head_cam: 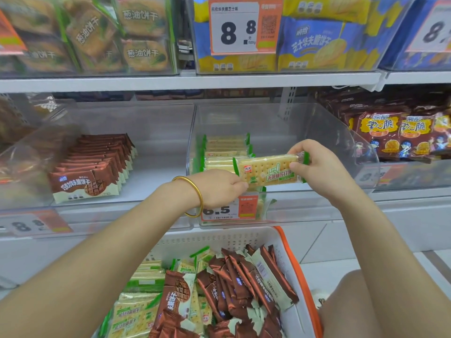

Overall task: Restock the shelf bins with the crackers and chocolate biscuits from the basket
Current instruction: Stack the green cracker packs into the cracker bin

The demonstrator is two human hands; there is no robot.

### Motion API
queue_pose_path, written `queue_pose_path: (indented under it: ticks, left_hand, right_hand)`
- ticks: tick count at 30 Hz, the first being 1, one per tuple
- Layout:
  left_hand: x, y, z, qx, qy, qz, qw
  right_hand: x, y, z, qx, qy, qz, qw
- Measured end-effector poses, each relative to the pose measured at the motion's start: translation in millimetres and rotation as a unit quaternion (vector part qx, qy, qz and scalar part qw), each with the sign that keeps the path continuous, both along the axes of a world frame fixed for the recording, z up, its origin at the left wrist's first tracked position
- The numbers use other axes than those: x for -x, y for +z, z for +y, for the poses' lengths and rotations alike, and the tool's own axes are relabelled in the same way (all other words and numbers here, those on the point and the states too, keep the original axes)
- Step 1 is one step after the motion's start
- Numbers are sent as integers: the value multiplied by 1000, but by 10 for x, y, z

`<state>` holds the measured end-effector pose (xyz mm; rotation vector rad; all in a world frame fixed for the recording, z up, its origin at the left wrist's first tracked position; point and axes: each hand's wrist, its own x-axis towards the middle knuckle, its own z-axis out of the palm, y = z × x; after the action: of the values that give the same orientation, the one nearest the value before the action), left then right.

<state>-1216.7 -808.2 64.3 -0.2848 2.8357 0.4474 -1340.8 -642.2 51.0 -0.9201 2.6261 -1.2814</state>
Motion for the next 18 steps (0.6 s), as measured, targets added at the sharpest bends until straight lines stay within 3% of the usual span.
queue_pose_path:
  ticks: [10,18]
  left_hand:
    - [-18,106,92,1,46,-65,997]
    - [12,112,33,-51,76,-92,991]
  right_hand:
    - [9,35,91,0,5,-20,1000]
    - [39,97,136,-69,56,-63,994]
